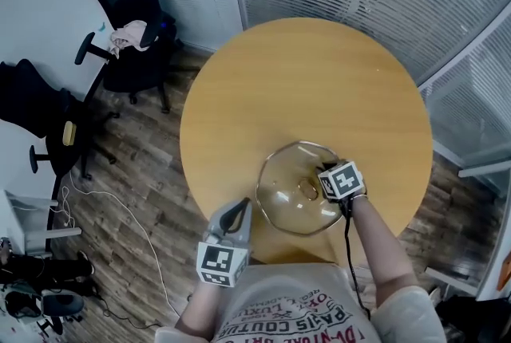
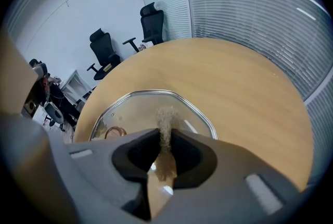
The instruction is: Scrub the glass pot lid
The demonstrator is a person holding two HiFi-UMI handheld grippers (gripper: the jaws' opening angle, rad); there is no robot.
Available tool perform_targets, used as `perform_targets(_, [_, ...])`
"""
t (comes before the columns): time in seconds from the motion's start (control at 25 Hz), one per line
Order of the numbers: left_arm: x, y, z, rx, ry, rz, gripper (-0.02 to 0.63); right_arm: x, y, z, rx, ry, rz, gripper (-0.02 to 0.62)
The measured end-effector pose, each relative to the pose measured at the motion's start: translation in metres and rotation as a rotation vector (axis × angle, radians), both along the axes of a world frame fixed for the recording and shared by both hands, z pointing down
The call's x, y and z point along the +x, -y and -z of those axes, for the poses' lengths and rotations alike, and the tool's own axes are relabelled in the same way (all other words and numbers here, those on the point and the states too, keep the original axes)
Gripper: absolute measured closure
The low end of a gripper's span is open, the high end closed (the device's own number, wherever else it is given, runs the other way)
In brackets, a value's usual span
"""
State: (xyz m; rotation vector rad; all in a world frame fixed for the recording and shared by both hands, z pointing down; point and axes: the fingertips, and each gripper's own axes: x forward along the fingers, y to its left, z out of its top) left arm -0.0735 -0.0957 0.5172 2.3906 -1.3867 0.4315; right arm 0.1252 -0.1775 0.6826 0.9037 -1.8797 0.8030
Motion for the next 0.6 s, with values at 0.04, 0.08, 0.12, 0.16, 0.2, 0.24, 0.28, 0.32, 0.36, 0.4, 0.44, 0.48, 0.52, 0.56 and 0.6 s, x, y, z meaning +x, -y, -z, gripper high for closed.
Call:
perform_targets(0.04, [-0.002, 0.001, 0.0, -0.001, -0.001, -0.01, 0.598, -0.001, 0.0, 0.0, -0.011, -0.013, 0.011, 0.528])
perform_targets(0.08, [-0.006, 0.003, 0.001, -0.001, -0.005, -0.018, 0.598, -0.002, 0.001, 0.001, -0.024, -0.023, 0.02, 0.528])
perform_targets(0.12, [-0.01, 0.005, 0.003, 0.002, -0.011, -0.024, 0.598, -0.005, 0.001, 0.001, -0.04, -0.029, 0.027, 0.528])
perform_targets(0.16, [-0.015, 0.006, 0.005, 0.004, -0.016, -0.026, 0.598, -0.009, 0.003, 0.001, -0.056, -0.032, 0.035, 0.528])
perform_targets(0.2, [-0.019, 0.008, 0.006, 0.005, -0.021, -0.026, 0.598, -0.012, 0.004, 0.001, -0.071, -0.032, 0.044, 0.528])
perform_targets(0.24, [-0.023, 0.009, 0.005, 0.001, -0.024, -0.027, 0.598, -0.016, 0.006, 0.001, -0.084, -0.031, 0.054, 0.528])
perform_targets(0.28, [-0.026, 0.009, 0.002, -0.009, -0.025, -0.029, 0.598, -0.02, 0.008, 0.001, -0.094, -0.032, 0.064, 0.528])
perform_targets(0.32, [-0.029, 0.008, -0.001, -0.023, -0.024, -0.034, 0.598, -0.025, 0.01, 0.003, -0.102, -0.033, 0.074, 0.528])
perform_targets(0.36, [-0.032, 0.006, -0.005, -0.039, -0.023, -0.039, 0.598, -0.029, 0.011, 0.006, -0.108, -0.037, 0.085, 0.528])
perform_targets(0.4, [-0.035, 0.005, -0.007, -0.052, -0.024, -0.043, 0.598, -0.034, 0.012, 0.008, -0.112, -0.043, 0.096, 0.528])
perform_targets(0.44, [-0.039, 0.004, -0.008, -0.059, -0.026, -0.046, 0.598, -0.04, 0.012, 0.008, -0.116, -0.051, 0.109, 0.528])
perform_targets(0.48, [-0.043, 0.003, -0.008, -0.061, -0.029, -0.045, 0.598, -0.045, 0.012, 0.007, -0.121, -0.058, 0.125, 0.528])
perform_targets(0.52, [-0.048, 0.002, -0.008, -0.062, -0.033, -0.044, 0.598, -0.051, 0.01, 0.006, -0.127, -0.065, 0.146, 0.528])
perform_targets(0.56, [-0.052, 0.002, -0.007, -0.063, -0.036, -0.041, 0.598, -0.057, 0.008, 0.005, -0.135, -0.072, 0.17, 0.528])
perform_targets(0.6, [-0.057, 0.003, -0.007, -0.061, -0.038, -0.039, 0.598, -0.063, 0.006, 0.005, -0.144, -0.08, 0.196, 0.528])
